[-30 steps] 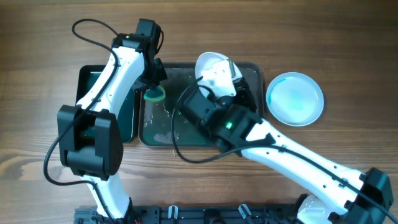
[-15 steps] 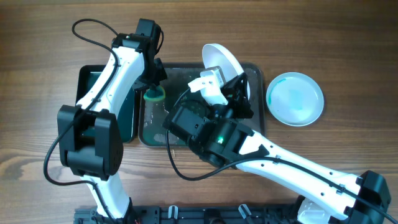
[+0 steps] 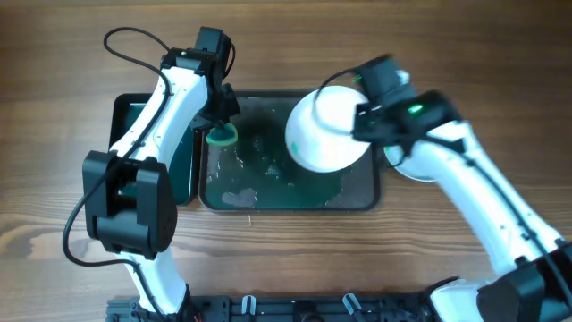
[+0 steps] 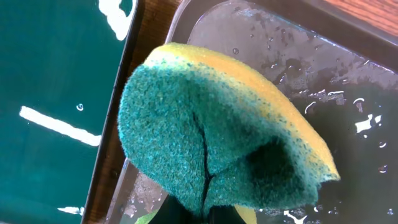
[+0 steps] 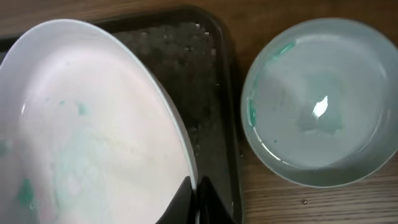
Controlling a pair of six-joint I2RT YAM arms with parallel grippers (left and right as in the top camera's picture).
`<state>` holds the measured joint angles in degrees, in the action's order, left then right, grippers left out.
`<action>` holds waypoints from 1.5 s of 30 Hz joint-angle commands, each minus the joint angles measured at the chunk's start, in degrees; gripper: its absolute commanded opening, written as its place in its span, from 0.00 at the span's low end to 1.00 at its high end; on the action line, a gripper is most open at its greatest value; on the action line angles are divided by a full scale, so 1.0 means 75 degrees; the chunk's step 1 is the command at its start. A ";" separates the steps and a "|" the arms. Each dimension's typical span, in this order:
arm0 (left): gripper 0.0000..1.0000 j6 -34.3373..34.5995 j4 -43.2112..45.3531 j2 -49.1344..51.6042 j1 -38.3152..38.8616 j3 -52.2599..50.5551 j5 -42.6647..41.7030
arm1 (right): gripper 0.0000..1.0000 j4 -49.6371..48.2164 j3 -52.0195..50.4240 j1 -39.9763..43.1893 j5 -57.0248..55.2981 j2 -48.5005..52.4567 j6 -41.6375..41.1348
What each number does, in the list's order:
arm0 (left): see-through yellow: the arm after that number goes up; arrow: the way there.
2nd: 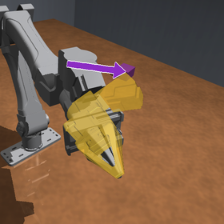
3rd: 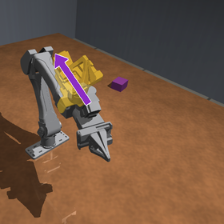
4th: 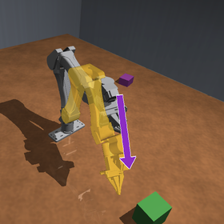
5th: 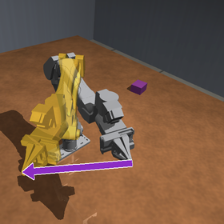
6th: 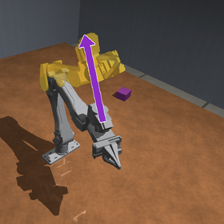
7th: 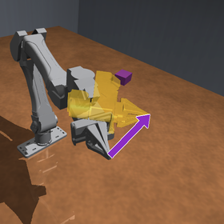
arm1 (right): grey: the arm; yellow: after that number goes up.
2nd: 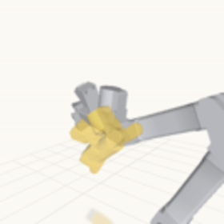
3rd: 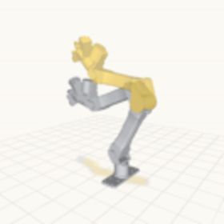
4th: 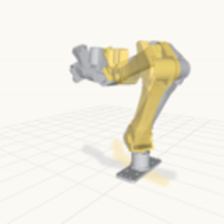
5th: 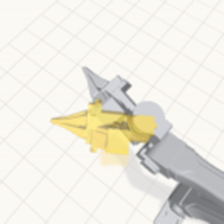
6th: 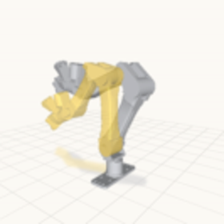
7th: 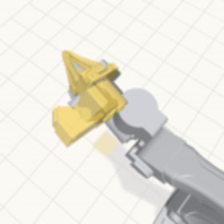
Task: Clean dirty plates on tray and stack at the side
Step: 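Carry the plate right and stack it on the cleaned plates, then drop the sponge into the green tray with the left gripper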
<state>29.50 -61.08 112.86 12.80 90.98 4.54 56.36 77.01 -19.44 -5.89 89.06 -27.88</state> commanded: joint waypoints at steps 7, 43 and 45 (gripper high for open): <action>0.04 0.0076 0.0020 -0.0134 0.0044 0.0070 -0.0087 | 0.04 0.0169 -0.0536 0.4092 0.1795 -0.0274 0.1306; 0.09 -0.3993 0.1116 -0.1075 -0.2224 -0.1938 -0.0012 | 0.81 -0.0790 -0.0921 0.3037 0.2798 -0.0254 0.2509; 0.12 -0.3993 0.1568 -0.1075 -0.2229 -0.2375 0.0003 | 0.81 -0.0781 -0.0921 0.3034 0.2801 -0.0254 0.2512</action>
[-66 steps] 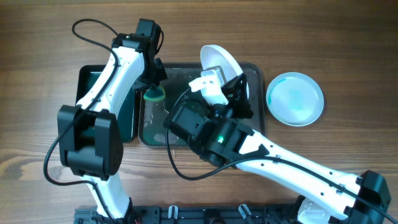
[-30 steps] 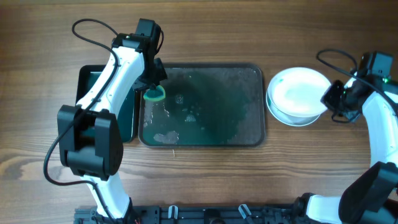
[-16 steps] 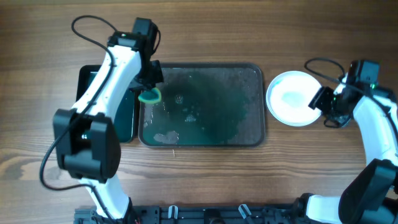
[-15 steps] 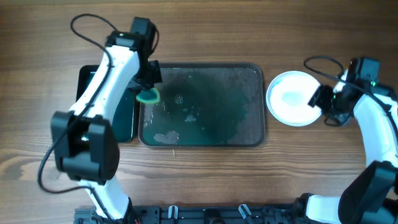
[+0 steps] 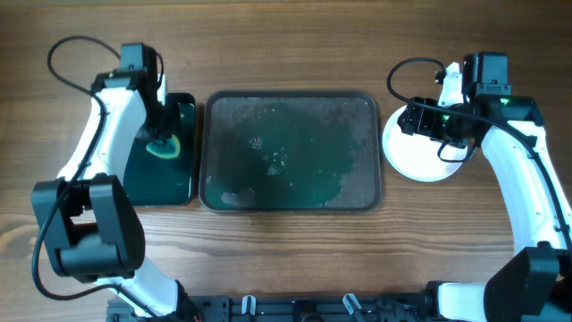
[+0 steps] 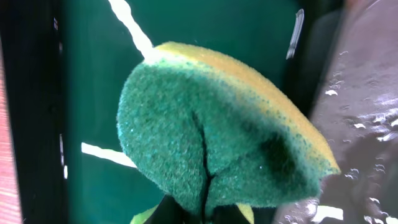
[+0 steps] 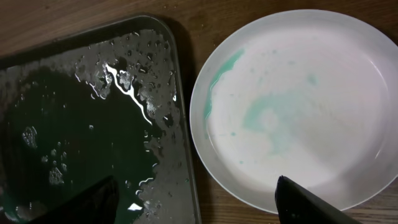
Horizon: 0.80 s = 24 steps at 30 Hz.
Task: Clean dirty plates on tray and stack at the side
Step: 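Drop the sponge into the green tray with the left gripper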
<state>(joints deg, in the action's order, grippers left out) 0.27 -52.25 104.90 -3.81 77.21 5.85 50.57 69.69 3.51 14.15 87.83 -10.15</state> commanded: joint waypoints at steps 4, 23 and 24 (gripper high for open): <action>0.29 -0.0090 0.0807 -0.0015 -0.0015 -0.1052 -0.0207 | 0.81 0.0108 0.0055 -0.0023 0.0128 -0.0090 0.0239; 1.00 -0.0093 -0.0414 -0.3197 -0.0009 0.0181 -0.0918 | 1.00 0.0816 0.0067 -0.0023 0.0111 -0.2760 0.0321; 1.00 -0.0093 -0.0414 -0.3212 -0.0009 0.0181 -0.0918 | 1.00 0.0854 0.0067 -0.0023 0.0146 -0.3080 0.0265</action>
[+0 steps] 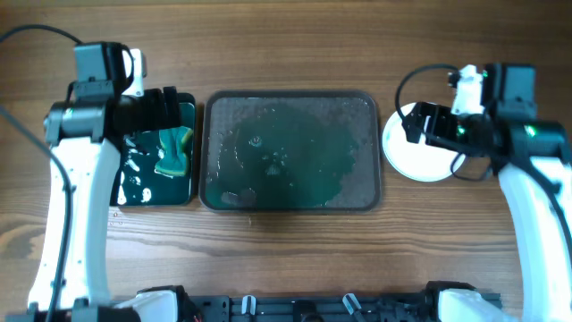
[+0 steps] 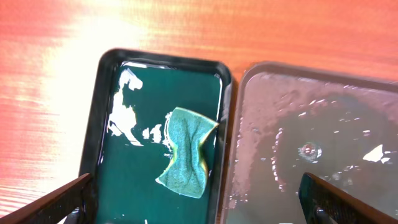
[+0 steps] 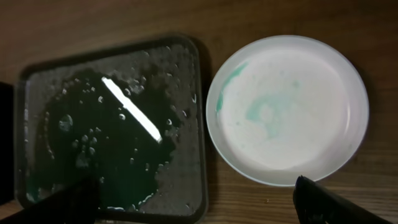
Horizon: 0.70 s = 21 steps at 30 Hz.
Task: Clean dirty plates on tray and stack at the side
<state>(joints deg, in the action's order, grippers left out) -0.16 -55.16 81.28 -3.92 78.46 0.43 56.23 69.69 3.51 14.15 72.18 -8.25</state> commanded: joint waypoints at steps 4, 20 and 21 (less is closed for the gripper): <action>1.00 -0.0035 -0.0026 -0.0064 0.0006 0.0015 -0.0195 | 1.00 0.0114 0.0067 -0.0023 0.0729 -0.2428 -0.0959; 1.00 -0.0035 -0.0026 -0.0064 0.0006 0.0015 -0.0195 | 1.00 -0.0210 -0.0309 -0.0023 -0.0685 -0.4159 -0.0743; 1.00 -0.0035 -0.0026 -0.0064 0.0006 0.0015 -0.0195 | 1.00 -0.0632 -0.0574 -0.0023 -0.0673 -0.4331 -0.0245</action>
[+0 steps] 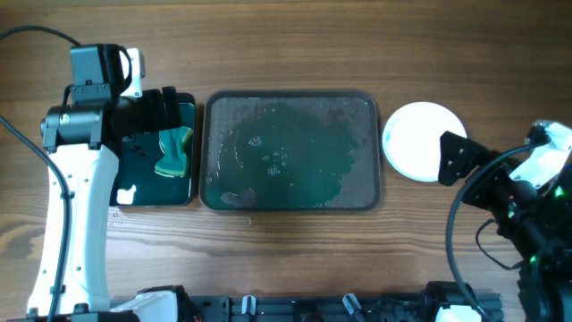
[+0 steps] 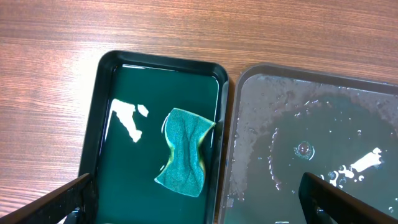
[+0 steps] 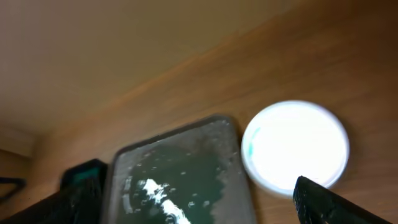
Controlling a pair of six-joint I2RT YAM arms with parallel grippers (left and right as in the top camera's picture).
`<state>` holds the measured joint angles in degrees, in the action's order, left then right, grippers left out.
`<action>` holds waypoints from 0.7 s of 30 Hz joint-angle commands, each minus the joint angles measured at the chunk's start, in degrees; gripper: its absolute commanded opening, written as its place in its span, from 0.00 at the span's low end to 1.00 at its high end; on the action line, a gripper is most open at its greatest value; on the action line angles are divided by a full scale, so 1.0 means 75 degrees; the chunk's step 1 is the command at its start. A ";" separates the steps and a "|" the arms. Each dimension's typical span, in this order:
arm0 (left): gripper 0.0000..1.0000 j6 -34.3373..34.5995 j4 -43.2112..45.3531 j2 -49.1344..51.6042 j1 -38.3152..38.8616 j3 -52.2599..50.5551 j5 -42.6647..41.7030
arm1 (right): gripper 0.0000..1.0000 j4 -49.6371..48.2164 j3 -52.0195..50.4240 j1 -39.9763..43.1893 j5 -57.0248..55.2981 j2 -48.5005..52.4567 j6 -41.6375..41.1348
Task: Clean dirty plates on tray and stack at the side
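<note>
The big dark tray [image 1: 290, 201] lies mid-table, wet with green suds and holding no plate. To its right, on the wood, rests a white plate [image 1: 420, 139], also seen bright and blurred as the plate [image 3: 295, 146] in the right wrist view. A green-and-yellow sponge [image 1: 172, 152] lies in the small tray [image 1: 189, 192] of green liquid; the sponge [image 2: 185, 152] is pinched in the middle. My left gripper [image 1: 147, 112] hangs open above that small tray. My right gripper [image 1: 453, 159] is open, just off the plate's near right edge.
The small tray [image 2: 99, 112] and the big tray [image 2: 311, 81] sit side by side with a narrow gap between them. Bare wooden table surrounds both trays. A dark rail runs along the table's front edge [image 1: 295, 309].
My right arm has drawn back toward the front right, and its camera now sees the plate and tray from farther off. The left gripper and sponge have stayed put.
First my left gripper held the sponge at the big tray's left end while my right held a white plate over the tray. Then the plate lay on another plate at the right and my right gripper was open. Later the sponge lay loose in the small tray.
</note>
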<state>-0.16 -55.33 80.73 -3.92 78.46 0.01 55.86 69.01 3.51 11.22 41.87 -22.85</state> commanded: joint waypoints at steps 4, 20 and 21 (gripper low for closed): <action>1.00 -0.0035 -0.0003 0.0009 0.0006 0.0015 -0.0140 | 1.00 -0.2477 -0.1953 -0.0026 0.0256 -0.1265 0.2891; 1.00 -0.0035 -0.0003 0.0009 0.0006 0.0015 -0.0140 | 1.00 -0.8341 -0.9040 -0.0793 0.0020 -0.5566 0.2818; 1.00 -0.0035 -0.0003 0.0009 0.0006 0.0015 -0.0140 | 1.00 -0.8405 -0.9148 -0.0796 -0.0052 -0.5560 0.2710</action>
<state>-0.16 -55.35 80.77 -3.92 78.43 -0.16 -5.82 3.79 -2.22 12.32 2.61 -1.19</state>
